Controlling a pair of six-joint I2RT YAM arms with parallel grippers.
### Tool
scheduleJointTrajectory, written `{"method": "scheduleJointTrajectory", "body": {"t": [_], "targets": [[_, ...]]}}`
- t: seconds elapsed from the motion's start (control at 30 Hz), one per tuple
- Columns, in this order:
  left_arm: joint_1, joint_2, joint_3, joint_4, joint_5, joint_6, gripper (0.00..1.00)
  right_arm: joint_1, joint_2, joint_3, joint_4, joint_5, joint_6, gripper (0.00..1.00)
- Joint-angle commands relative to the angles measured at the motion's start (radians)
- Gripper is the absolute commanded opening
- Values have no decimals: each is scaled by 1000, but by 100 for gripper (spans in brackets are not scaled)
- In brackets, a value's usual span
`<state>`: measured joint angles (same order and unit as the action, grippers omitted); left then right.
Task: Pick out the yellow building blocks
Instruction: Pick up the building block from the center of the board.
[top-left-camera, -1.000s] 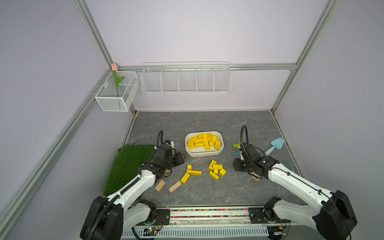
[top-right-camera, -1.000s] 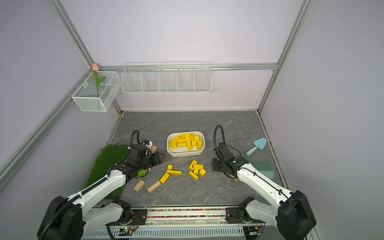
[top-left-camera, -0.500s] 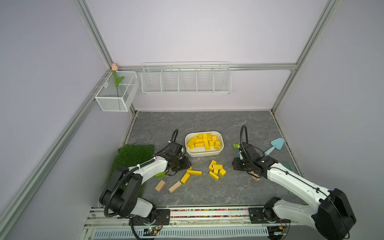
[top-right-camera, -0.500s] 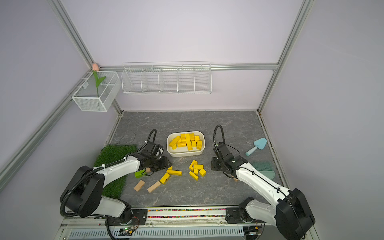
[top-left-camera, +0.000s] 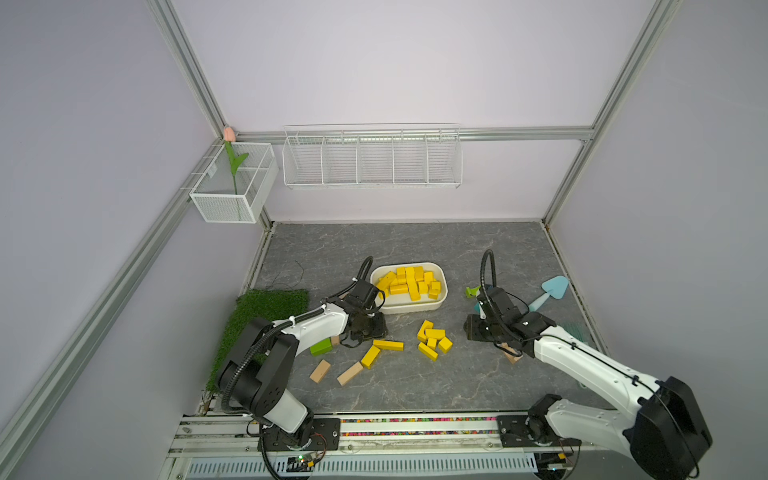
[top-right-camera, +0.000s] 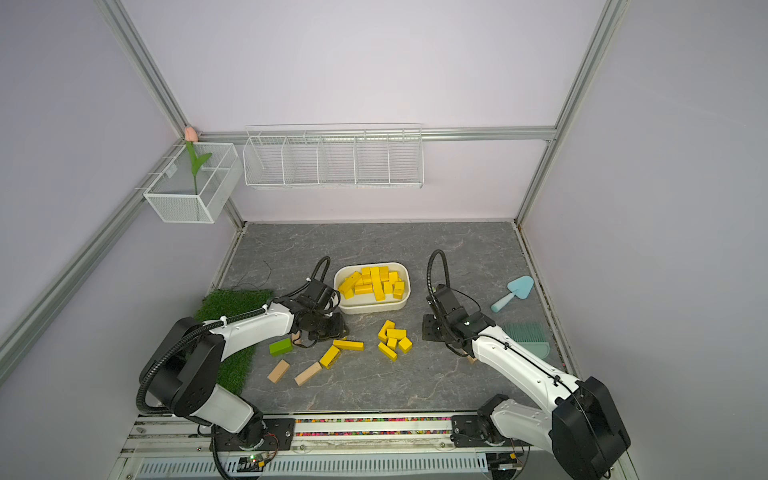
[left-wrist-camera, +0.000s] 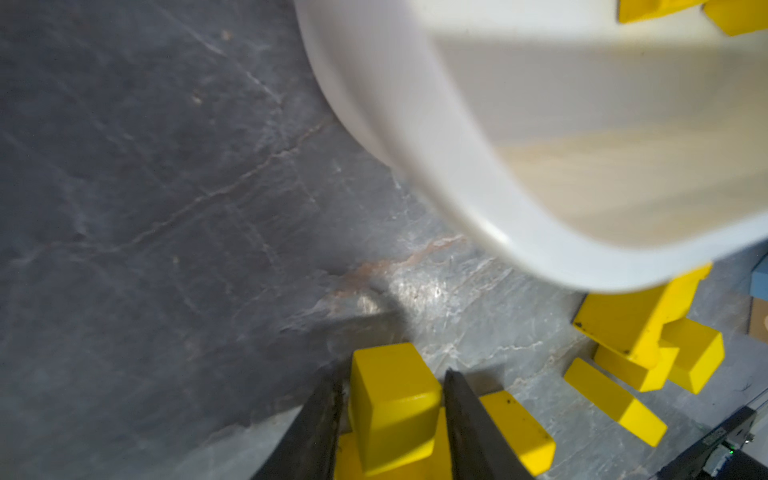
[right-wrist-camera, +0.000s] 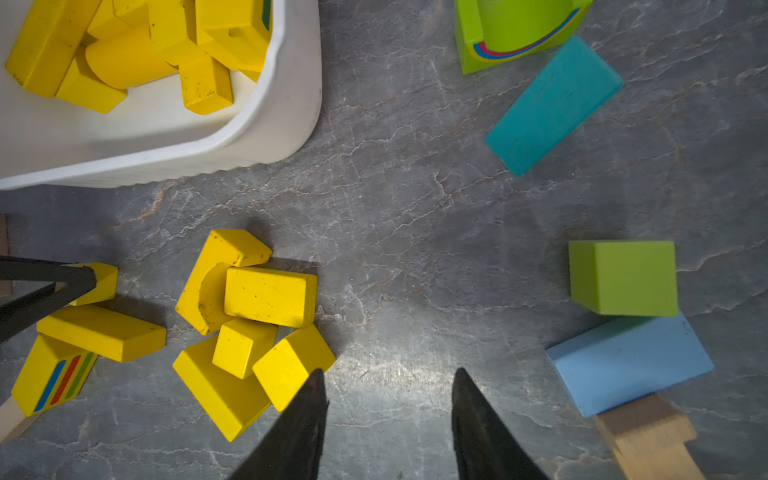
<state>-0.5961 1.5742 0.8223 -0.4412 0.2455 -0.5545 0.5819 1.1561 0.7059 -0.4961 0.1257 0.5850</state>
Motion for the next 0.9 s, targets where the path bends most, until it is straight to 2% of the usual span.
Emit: {"method": "scheduleJointTrajectory", "body": {"t": [0.0, 0.13, 0.43, 0.6, 0.87], "targets": [[-2, 19, 27, -25, -15, 15, 41, -8, 2, -16, 7, -9, 16, 50], [-2, 26, 33, -28, -14, 18, 38, -8, 6, -14, 7, -11, 14, 51], [-2, 15, 24, -15, -3, 20, 22, -10, 19, -9, 7, -16, 13, 51], [-2, -11, 10, -4, -6, 17, 18, -12, 17, -11, 7, -17, 14, 51], [-2, -209, -92, 93, 17, 21, 14, -13, 16, -13, 11, -20, 15, 51]]}}
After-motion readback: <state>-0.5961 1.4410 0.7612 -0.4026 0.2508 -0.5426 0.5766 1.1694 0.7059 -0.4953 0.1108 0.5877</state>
